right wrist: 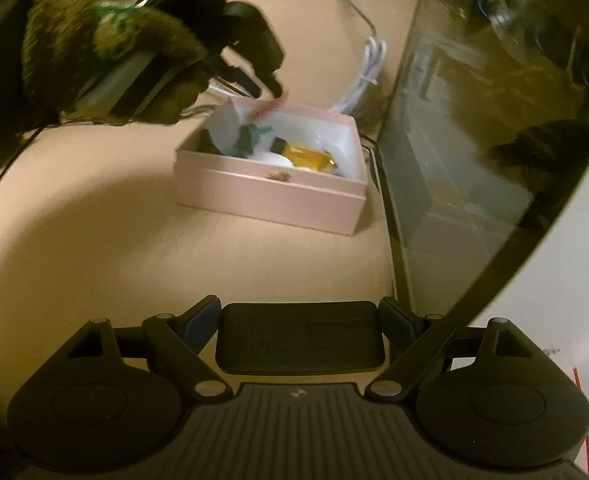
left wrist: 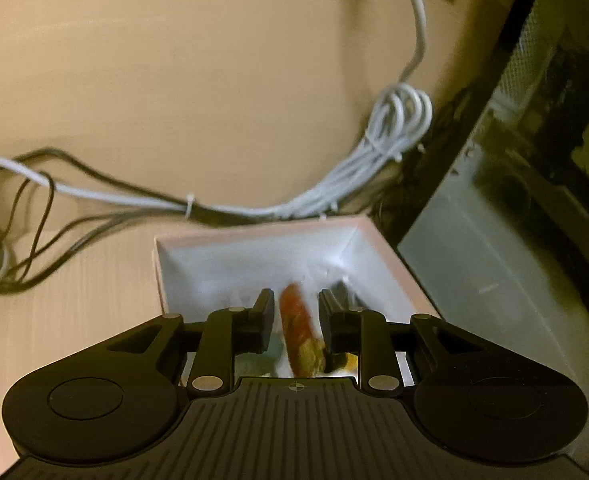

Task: Organize rigid objects
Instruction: 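Lower the red lighter into the pink box and open the left tool, then lower the black pad into the pink box and open the right tool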

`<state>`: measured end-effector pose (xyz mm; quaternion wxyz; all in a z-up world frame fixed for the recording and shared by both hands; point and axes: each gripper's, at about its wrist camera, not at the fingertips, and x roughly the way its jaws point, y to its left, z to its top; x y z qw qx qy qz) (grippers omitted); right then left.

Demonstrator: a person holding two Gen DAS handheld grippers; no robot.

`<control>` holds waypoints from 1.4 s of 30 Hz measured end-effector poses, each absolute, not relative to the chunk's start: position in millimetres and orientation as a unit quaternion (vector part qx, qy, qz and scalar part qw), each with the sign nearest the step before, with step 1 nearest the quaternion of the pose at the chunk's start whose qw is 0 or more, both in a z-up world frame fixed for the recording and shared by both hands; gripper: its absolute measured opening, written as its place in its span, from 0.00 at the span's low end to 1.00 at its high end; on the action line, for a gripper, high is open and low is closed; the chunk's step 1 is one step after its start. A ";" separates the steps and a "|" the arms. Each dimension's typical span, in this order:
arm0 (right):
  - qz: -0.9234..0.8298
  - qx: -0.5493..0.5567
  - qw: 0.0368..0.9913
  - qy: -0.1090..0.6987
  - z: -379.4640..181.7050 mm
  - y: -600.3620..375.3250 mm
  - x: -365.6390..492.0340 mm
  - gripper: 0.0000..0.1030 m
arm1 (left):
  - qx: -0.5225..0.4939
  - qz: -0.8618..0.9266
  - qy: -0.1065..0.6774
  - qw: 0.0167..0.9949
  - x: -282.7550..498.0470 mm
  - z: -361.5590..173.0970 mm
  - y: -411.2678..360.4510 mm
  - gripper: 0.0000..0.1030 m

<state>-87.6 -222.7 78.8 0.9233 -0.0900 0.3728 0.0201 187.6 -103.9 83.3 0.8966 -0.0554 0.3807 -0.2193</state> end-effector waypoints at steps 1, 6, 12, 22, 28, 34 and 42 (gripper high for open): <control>0.017 -0.090 0.922 0.376 77.1 -224.2 -86.4 0.83 | -0.064 -0.222 0.380 0.896 181.2 83.2 -97.9 0.26; 0.029 -0.101 0.916 0.388 68.1 -219.9 -75.3 0.83 | -0.084 -0.222 0.368 0.899 131.8 88.7 -53.7 0.26; 0.062 -0.082 0.919 0.382 76.7 -212.2 -42.0 0.83 | -0.105 -0.169 0.402 0.894 66.2 66.7 7.9 0.26; 0.031 -0.077 0.945 0.316 127.0 -203.1 75.0 0.83 | -0.126 -0.100 0.440 0.883 -8.7 41.4 70.8 0.26; 0.023 -0.059 0.945 0.322 121.8 -206.0 139.4 0.84 | -0.109 -0.088 0.443 0.885 -20.5 41.2 76.3 0.26; 0.013 -0.053 0.937 0.346 99.3 -204.9 138.1 0.84 | -0.072 -0.096 0.444 0.888 -19.8 40.0 73.9 0.26; 0.036 -0.036 0.933 0.357 91.9 -199.7 69.2 0.84 | 0.027 -0.095 0.444 0.890 -5.6 24.6 52.7 0.27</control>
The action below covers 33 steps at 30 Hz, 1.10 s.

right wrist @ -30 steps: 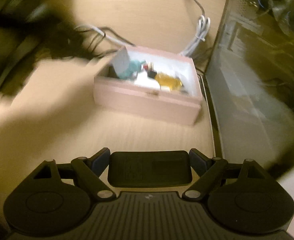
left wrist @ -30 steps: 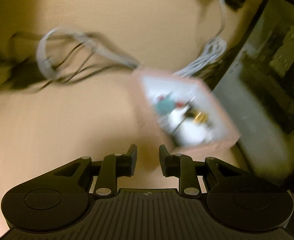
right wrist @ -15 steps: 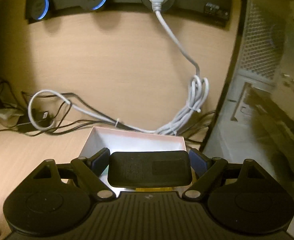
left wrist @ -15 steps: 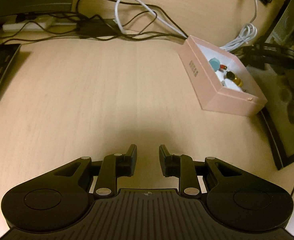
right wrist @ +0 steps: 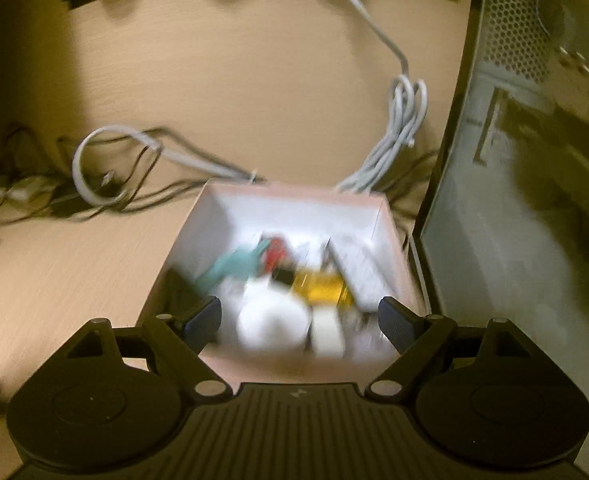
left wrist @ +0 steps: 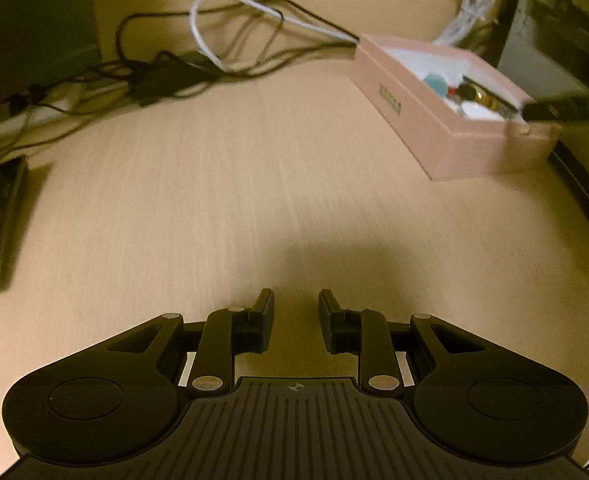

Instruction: Organize rigid objects

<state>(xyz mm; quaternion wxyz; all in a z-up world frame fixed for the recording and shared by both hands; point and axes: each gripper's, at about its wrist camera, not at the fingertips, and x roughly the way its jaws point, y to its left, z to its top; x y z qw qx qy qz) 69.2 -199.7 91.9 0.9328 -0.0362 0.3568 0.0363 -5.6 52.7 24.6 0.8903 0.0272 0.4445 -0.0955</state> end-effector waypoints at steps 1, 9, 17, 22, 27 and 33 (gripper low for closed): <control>0.040 -0.035 0.931 0.362 89.4 -198.3 56.2 0.84 | 0.035 -0.101 0.438 0.893 -6.1 23.9 49.4 0.30; 0.059 -0.062 0.913 0.399 59.0 -184.9 -19.3 0.84 | 0.070 -0.157 0.420 0.891 -8.0 20.4 9.1 0.61; 0.053 -0.042 0.911 0.408 37.8 -198.6 -32.4 0.84 | 0.040 -0.103 0.390 0.914 -13.6 4.6 -21.4 0.92; 0.024 -0.043 0.919 0.392 26.1 -211.5 -25.9 0.84 | 0.020 -0.040 0.352 0.935 -11.6 -2.3 -33.2 0.92; 0.018 -0.004 0.917 0.399 10.8 -221.8 -11.1 0.86 | -0.006 -0.003 0.334 0.943 -3.9 -4.3 -32.3 0.92; -0.003 0.008 0.927 0.375 3.1 -220.1 4.1 0.96 | 0.007 -0.003 0.323 0.946 2.7 -7.5 -45.1 0.92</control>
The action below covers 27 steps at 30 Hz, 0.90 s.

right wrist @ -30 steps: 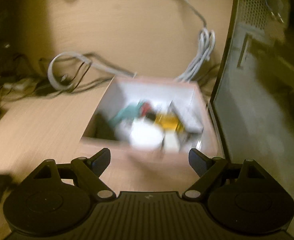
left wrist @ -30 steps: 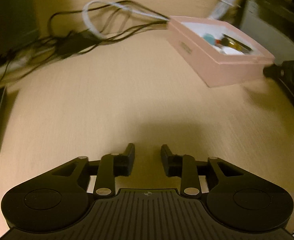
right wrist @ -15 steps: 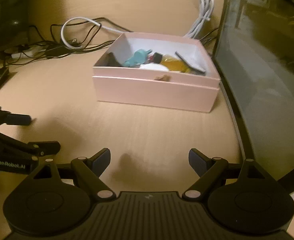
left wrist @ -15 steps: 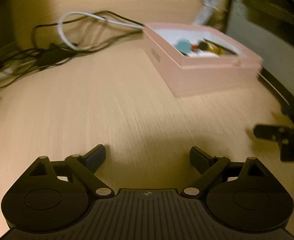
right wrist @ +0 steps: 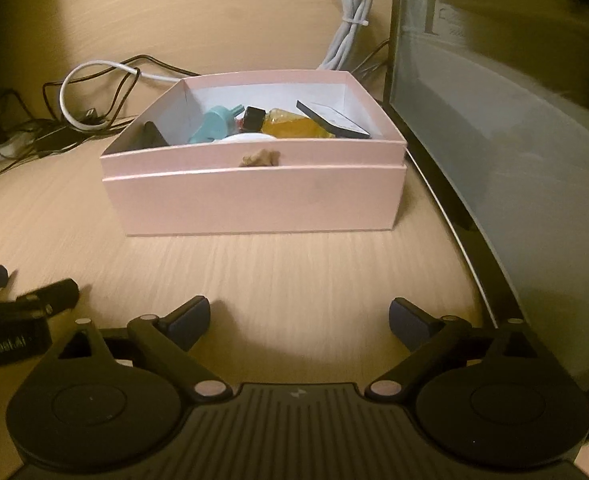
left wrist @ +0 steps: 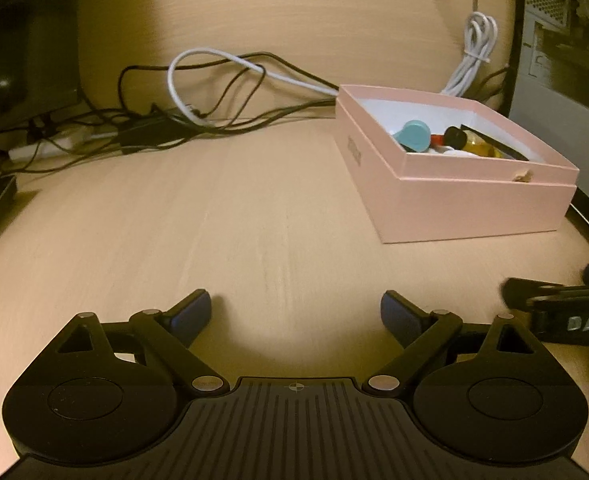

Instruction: Organize rigid objects

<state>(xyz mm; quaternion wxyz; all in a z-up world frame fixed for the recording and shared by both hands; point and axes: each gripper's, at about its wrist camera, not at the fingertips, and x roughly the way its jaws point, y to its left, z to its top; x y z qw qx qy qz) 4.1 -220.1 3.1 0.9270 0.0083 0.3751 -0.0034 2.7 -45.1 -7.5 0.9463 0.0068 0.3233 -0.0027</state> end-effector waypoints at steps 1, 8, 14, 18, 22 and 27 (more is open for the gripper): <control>-0.001 0.007 0.930 0.368 0.9 -218.8 6.8 0.99 | 0.008 -0.005 0.323 0.946 3.0 -7.5 -46.9 0.92; 0.004 0.005 0.937 0.348 -3.8 -218.2 7.2 1.00 | 0.011 -0.013 0.323 0.946 5.2 -8.4 -50.5 0.93; 0.005 0.006 0.937 0.348 -3.5 -217.9 6.1 1.00 | 0.011 -0.010 0.325 0.946 8.9 -8.9 -51.4 0.95; 0.005 0.005 0.937 0.348 -3.7 -217.9 6.4 1.00 | 0.011 -0.010 0.325 0.946 8.4 -8.8 -51.1 0.95; 0.005 0.005 0.937 0.348 -3.6 -218.1 6.3 1.00 | 0.011 -0.011 0.325 0.946 8.5 -8.8 -51.1 0.95; 0.005 0.005 0.937 0.348 -3.4 -218.3 6.1 1.00 | 0.011 -0.011 0.325 0.946 8.8 -9.0 -51.1 0.95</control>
